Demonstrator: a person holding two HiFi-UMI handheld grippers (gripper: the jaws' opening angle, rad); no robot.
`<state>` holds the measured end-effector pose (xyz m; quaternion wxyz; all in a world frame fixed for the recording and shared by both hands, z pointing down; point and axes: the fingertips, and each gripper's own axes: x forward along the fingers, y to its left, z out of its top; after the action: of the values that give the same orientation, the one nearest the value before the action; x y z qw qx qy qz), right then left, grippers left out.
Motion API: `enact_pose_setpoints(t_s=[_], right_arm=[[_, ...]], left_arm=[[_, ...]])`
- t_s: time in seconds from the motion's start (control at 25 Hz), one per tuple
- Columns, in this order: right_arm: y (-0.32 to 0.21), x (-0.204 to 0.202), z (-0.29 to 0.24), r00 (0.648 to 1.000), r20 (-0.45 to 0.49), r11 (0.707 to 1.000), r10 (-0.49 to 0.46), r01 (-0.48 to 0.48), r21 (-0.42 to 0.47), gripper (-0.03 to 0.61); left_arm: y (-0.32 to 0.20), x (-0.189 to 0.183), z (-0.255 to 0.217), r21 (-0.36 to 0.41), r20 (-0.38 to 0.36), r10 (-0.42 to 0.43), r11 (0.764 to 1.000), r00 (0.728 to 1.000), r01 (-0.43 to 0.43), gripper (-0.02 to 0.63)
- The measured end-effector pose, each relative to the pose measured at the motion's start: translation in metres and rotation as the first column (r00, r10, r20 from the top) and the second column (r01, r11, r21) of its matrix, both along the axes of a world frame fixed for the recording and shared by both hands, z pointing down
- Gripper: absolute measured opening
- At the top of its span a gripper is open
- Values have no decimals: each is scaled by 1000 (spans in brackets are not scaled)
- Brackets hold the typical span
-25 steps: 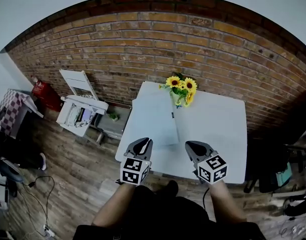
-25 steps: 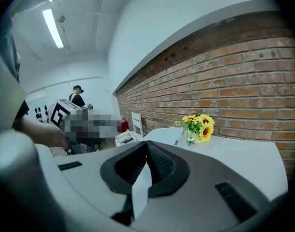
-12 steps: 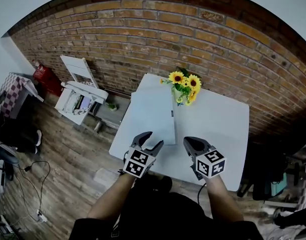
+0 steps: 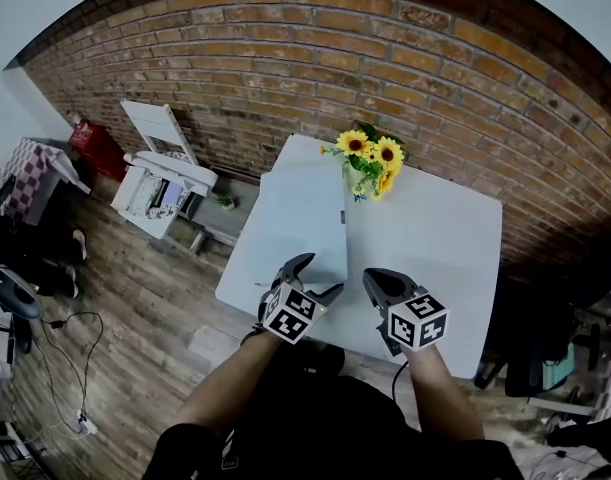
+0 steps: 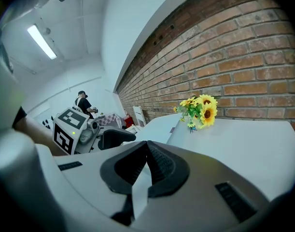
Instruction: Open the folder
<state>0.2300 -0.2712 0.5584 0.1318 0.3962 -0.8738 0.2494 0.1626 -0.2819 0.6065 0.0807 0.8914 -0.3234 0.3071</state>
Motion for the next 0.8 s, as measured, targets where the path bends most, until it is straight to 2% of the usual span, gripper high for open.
enact_pose_setpoints(t_s=[0.16, 0.4, 0.64, 0.68, 0.8], right_arm=[[2, 5, 2, 1000, 9, 1000, 11, -11, -7, 14], [2, 16, 5, 1000, 14, 1000, 25, -25, -12, 14], [1, 18, 5, 999, 26, 999, 28, -27, -21, 14], [1, 18, 6, 999, 29, 999, 26, -26, -24, 14], [1, 16, 8, 999, 31, 1000, 17, -16, -26, 14]], left_arm=[[-2, 16, 13, 11, 105, 44, 999, 993, -45, 400], [-7, 25, 41, 1, 264, 82, 996, 961, -85, 402], [-13, 19, 50, 42, 342, 70, 995, 937, -89, 399], [-15, 18, 50, 50, 344, 61, 995, 937, -83, 389], [-16, 15, 45, 72, 334, 39, 995, 942, -67, 277]])
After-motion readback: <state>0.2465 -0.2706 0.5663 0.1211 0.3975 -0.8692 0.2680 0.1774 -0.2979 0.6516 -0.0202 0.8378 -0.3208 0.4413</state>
